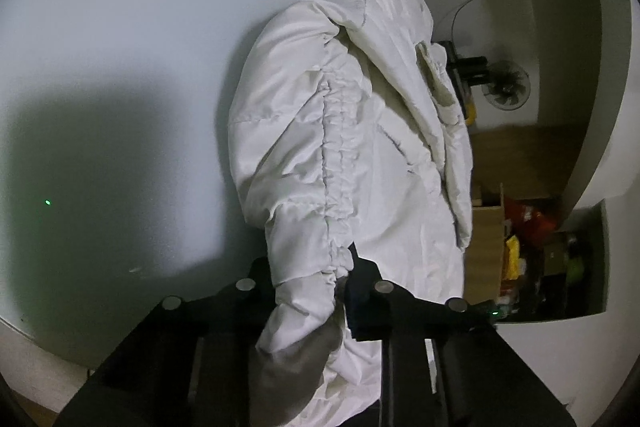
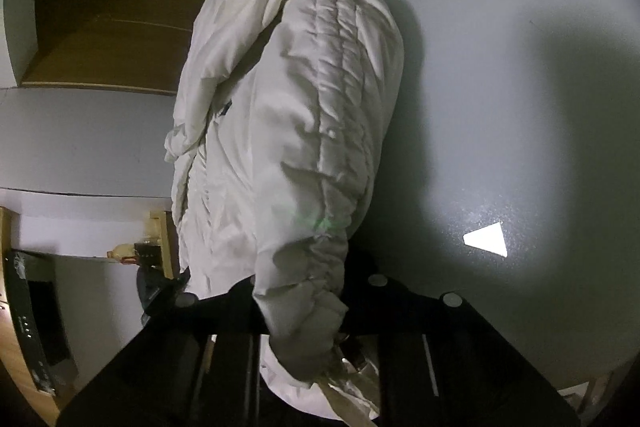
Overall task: Fold large clothes
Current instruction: 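Grasp the hem with the left tool while the right tool holds the jacket, then lift the hem with both tools and fold it over the jacket body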
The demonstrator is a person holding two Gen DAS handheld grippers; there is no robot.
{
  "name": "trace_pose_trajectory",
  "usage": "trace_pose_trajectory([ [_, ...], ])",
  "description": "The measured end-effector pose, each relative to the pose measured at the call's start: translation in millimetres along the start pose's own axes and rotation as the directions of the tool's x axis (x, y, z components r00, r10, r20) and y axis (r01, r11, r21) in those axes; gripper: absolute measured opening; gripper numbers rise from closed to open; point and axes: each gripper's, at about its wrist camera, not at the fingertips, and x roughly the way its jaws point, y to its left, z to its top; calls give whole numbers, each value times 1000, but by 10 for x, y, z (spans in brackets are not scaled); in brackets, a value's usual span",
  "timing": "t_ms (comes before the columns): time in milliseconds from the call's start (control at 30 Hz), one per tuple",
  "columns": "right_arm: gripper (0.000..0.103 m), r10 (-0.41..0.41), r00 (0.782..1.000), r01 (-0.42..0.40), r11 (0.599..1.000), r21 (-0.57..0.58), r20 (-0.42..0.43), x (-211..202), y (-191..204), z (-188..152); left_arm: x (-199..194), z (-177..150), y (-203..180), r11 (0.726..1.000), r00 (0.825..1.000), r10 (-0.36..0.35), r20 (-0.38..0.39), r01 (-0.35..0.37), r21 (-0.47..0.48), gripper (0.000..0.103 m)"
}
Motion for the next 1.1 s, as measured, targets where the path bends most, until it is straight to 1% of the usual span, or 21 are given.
trace_pose_trajectory([
  [100, 14, -24, 1000, 24, 1000, -11, 7, -26, 32, -30, -5, -27, -5, 1000, 1000, 12, -8, -12, -5, 16],
  [167, 14, -17, 1000, 18, 999, -34, 23, -96, 80, -64, -54, -68, -29, 1000, 1000, 12, -3, -12, 14, 15],
  [267, 14, -9, 1000, 9, 999, -43, 17, -148, 86, -110, -91, -86, -11, 1000, 1000, 3, 1, -3, 10, 16],
  [333, 16, -12, 1000, 12, 999, -34, 14, -139, 51, -101, -83, -63, 8, 1000, 1000, 2, 2, -2, 10, 17],
  [400, 25, -19, 1000, 19, 1000, -7, -5, -100, 19, -70, -71, -41, 16, 1000, 1000, -1, 8, 1, 1, 22],
  [433, 27, 5, 1000, -5, 1000, 25, -2, -103, -24, -55, -59, -17, 32, 1000, 1000, -10, 5, 10, -11, 25],
  [467, 30, 13, 1000, -13, 999, 32, -2, -107, -32, -50, -51, 0, 48, 999, 1000, -24, -1, 24, -24, 27],
  [567, 31, 15, 1000, -15, 1000, 26, -3, -110, -24, -37, -22, 46, 51, 998, 999, -46, -12, 45, -37, 30],
  [633, 29, 0, 1000, 0, 1000, -2, -6, -85, 17, -45, 2, 51, 20, 999, 999, -39, -20, 38, -17, 30],
  [667, 25, -8, 1000, 8, 1000, -13, -3, -77, 30, -52, 20, 48, -9, 1000, 999, -31, -23, 31, 0, 26],
  [733, 21, -34, 999, 33, 999, -33, -7, -81, 51, -66, 32, 20, -59, 1000, 1000, -5, -29, 5, 29, 25],
  [767, 20, -43, 999, 43, 998, -37, -8, -90, 55, -74, 36, -8, -75, 999, 999, 16, -34, -15, 41, 20],
  [833, 17, -57, 998, 56, 997, -54, -11, -138, 77, -106, 22, -68, -101, 997, 999, 29, -41, -26, 69, 17],
  [900, 15, -35, 999, 33, 997, -73, -25, -235, 118, -143, -37, -126, -130, 995, 998, 37, -50, -32, 95, 15],
  [1000, 14, 53, 998, -56, 992, -112, -30, -480, 226, -206, -230, -214, -239, 986, 998, 42, -38, -35, 164, 14],
  [1100, 13, 102, 994, -107, 985, -135, -41, -703, 331, -258, -399, -262, -371, 979, 999, 2, -49, 8, 201, 13],
])
